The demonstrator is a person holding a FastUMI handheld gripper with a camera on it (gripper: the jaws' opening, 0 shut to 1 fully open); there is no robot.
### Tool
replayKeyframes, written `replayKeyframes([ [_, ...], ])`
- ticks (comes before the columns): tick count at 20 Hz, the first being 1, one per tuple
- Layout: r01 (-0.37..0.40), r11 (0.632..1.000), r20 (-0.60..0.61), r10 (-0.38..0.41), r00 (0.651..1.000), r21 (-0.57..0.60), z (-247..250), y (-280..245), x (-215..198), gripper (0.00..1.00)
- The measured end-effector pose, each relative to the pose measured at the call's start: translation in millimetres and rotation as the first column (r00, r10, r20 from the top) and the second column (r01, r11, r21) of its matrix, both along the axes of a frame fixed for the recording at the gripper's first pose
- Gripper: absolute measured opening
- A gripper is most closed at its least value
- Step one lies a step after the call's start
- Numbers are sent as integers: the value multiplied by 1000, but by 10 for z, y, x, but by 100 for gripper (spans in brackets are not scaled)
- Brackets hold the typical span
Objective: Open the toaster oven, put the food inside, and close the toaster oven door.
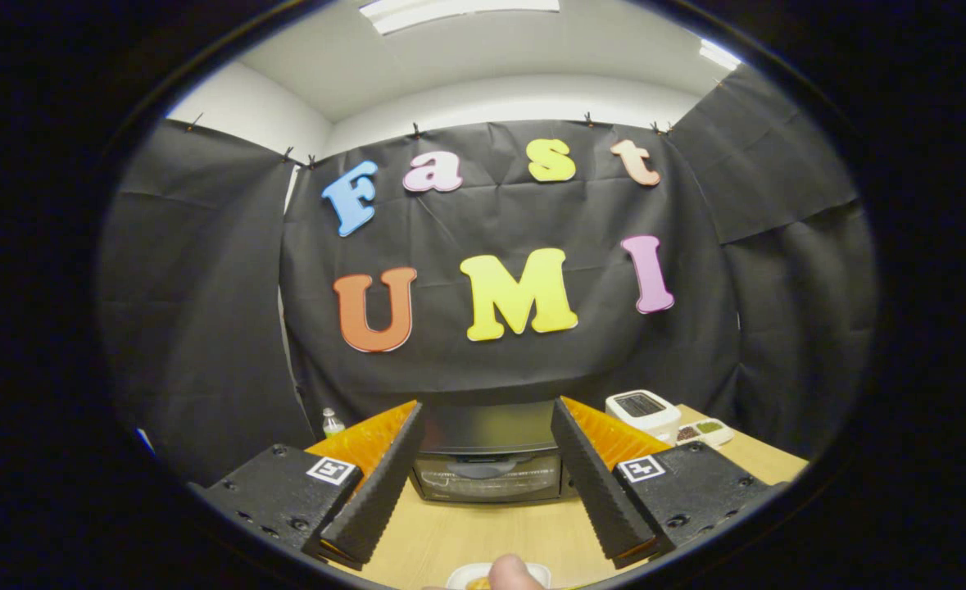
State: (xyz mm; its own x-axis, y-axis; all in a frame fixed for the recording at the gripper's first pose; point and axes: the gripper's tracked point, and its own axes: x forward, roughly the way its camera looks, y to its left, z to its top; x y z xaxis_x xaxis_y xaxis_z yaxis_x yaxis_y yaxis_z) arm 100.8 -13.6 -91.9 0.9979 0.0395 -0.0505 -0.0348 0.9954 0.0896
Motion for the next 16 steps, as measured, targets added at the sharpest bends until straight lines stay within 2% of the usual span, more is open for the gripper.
replayKeyframes([
  [5, 31, 997, 2, -31, 1000, -70, -350, 23, 551, 100],
  [8, 41, 993, -27, -44, 999, -107, -742, 59, 944, 100],
  [11, 29, 996, -104, -37, 994, -80, -1205, 104, 1279, 100],
  [16, 49, 998, -189, -57, 980, -47, -1741, 52, 1545, 100],
])
